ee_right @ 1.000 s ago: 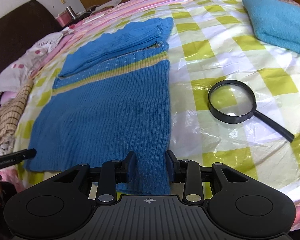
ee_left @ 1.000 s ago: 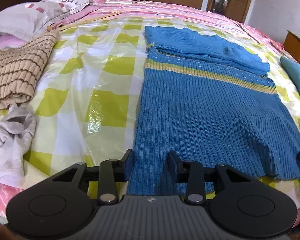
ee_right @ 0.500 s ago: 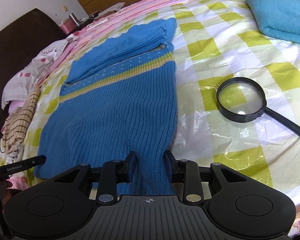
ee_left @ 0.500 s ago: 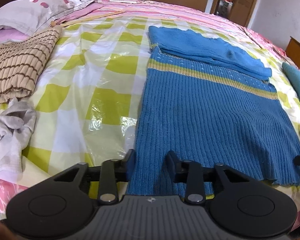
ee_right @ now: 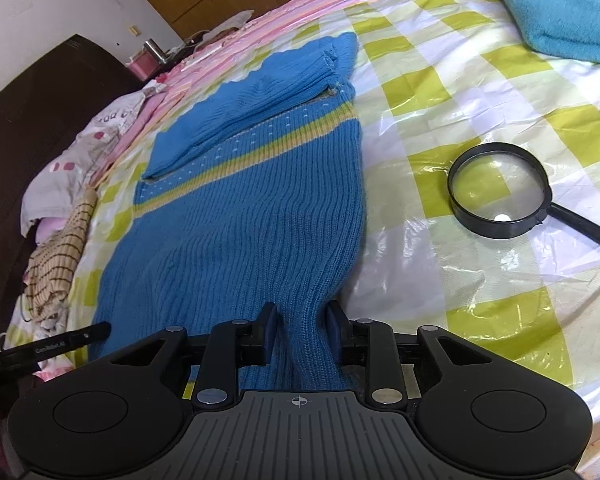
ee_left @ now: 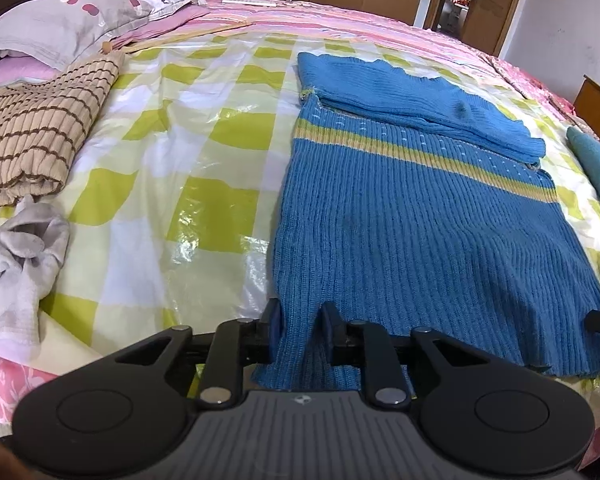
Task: Fold small clothes
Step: 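Grasp the sweater hem with both grippers and lift it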
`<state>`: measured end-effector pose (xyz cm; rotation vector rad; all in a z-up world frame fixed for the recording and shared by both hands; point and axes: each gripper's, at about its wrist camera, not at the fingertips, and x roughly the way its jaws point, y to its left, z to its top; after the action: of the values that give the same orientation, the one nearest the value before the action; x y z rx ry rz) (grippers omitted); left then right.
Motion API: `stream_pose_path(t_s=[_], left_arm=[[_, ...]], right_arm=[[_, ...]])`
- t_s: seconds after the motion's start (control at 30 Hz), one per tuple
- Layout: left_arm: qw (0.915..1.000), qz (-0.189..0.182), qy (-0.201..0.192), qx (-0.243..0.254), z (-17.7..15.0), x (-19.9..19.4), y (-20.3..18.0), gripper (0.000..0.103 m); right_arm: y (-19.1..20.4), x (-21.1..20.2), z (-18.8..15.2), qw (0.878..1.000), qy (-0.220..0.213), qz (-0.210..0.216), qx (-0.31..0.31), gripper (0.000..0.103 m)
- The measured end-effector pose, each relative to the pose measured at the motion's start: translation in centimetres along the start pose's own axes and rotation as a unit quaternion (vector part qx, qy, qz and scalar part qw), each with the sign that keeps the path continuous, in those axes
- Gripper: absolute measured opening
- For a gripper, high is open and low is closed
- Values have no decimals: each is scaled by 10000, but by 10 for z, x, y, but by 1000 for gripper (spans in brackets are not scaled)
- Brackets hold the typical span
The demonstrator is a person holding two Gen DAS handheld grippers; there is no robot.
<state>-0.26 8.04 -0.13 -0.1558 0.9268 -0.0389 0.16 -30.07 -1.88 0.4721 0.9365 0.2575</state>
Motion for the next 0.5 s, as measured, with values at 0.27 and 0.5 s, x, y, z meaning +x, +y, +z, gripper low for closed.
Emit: stream_pose_path(t_s=[0.27,0.5], left_arm=[[9983,-503,-106,-287,12,-6,-4,13],[9894,-1111,-488,-797,42,-9,-4,13]], right_arm=[[-4,-6,9,9974,-177,583,383,11],[-1,-16,30,9875,-641,1150,870,10]])
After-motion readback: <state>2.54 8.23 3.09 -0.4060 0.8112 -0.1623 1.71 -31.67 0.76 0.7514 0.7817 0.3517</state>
